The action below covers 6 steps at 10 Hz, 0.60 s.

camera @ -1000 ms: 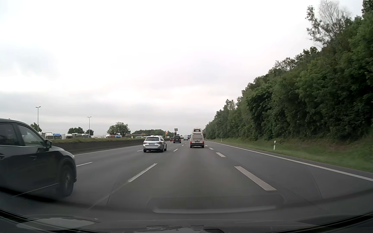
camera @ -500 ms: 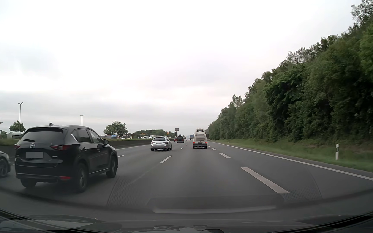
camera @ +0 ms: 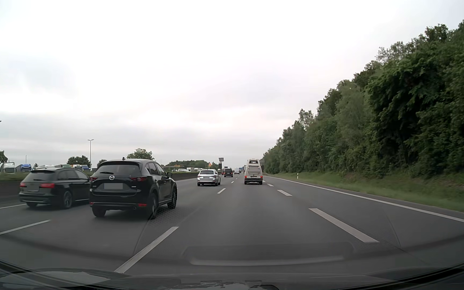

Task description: Follow the waypoints while adhering to traffic rules and regulations

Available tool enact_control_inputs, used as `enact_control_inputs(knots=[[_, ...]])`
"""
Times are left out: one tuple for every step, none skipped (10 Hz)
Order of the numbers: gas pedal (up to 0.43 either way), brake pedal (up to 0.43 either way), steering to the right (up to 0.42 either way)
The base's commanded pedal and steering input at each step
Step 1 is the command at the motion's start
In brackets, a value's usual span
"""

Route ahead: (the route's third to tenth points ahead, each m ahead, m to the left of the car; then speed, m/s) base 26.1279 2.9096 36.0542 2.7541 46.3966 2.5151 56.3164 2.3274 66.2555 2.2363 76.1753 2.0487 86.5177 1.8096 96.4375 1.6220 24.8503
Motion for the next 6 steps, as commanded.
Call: enact_control_inputs(knots=[[0.0, 0.0, -0.006], [0.0, 0.0, -0.006], [0.0, 0.0, -0.006], [0.0, 0.0, -0.006], [0.0, 0.0, -0.006], [0.0, 0.0, -0.006]])
